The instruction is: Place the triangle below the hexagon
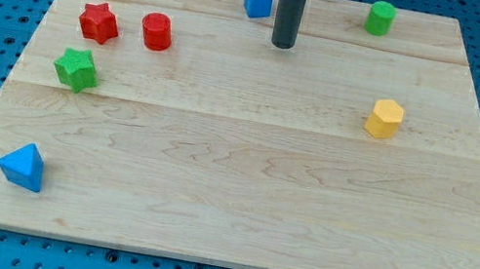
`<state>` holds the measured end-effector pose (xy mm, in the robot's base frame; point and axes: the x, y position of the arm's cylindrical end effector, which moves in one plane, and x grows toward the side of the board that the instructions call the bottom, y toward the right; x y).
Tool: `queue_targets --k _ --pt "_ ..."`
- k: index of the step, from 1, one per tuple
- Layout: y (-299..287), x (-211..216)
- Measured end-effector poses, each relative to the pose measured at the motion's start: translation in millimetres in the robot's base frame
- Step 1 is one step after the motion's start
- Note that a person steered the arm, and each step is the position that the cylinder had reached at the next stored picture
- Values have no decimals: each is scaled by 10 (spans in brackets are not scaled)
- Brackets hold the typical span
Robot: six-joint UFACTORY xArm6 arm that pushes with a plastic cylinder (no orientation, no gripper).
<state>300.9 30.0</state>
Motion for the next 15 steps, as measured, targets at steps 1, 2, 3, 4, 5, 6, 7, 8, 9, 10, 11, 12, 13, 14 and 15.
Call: queue_targets --k 1,2,3,4,5,6,7,8,9,10,11,12,13,14,15 --pt "-6 0" --pt "-6 0" --pt "-37 0" --pt "-195 0" --pt "-423 0" --pt "-323 45" --pt "-307 45" --pt "-307 46" --pt "-307 107" --pt "-307 146" --pt "-282 386" --pt "-257 649" --pt "-278 1215" --pt "-1073 1434" --pt "-1745 1823"
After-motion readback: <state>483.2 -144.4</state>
